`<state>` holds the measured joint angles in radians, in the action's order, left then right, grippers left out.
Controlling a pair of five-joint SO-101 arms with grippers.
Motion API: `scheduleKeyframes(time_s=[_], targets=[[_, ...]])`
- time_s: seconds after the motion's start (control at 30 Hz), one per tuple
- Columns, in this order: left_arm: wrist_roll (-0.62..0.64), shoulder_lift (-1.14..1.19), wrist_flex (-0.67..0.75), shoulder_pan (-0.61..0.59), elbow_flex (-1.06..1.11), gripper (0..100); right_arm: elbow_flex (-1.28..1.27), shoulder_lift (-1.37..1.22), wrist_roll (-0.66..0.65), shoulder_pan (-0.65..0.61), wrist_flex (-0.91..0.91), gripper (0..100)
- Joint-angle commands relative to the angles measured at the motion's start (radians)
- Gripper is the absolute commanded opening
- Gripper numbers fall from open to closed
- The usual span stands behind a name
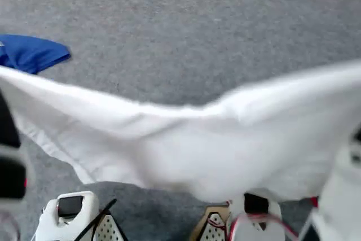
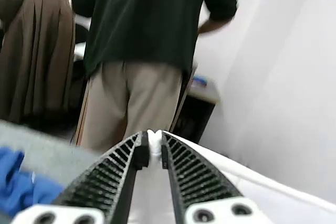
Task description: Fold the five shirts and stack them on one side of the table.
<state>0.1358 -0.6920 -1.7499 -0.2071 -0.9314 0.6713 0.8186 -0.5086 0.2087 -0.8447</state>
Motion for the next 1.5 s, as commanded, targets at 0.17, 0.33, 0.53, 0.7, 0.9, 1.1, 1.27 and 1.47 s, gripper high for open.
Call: scheduleKeyframes(time_s=[0.17,0.33,0.53,0.7,0.9,1.1,1.27,1.47], targets=[[0.043,-0.007,0.153,-0.008,0.474,2,-0.222,-0.004,-0.011,-0.018,-0.005,0.5],[0.043,-0.002,0.473,-0.015,0.848,2,-0.481,-0.007,-0.035,-0.019,0.097,0.5],[0.04,0.002,0.93,-0.037,1.203,2,-0.808,-0.027,-0.094,-0.051,0.321,0.5],[0.034,0.021,1.158,-0.037,1.326,2,-0.888,-0.165,-0.118,-0.09,0.399,0.5],[0.006,0.196,1.134,-0.031,1.258,2,-0.803,-0.344,-0.118,-0.113,0.359,0.5],[0.006,0.363,1.013,-0.032,1.214,2,-0.702,-0.547,-0.115,-0.217,0.084,0.5],[0.005,0.466,0.888,-0.068,1.217,2,-0.556,-0.819,-0.052,-0.312,-0.14,0.5],[0.005,0.55,0.873,-0.13,1.275,2,-0.3,-1.193,0.051,-0.414,-0.379,4.8]])
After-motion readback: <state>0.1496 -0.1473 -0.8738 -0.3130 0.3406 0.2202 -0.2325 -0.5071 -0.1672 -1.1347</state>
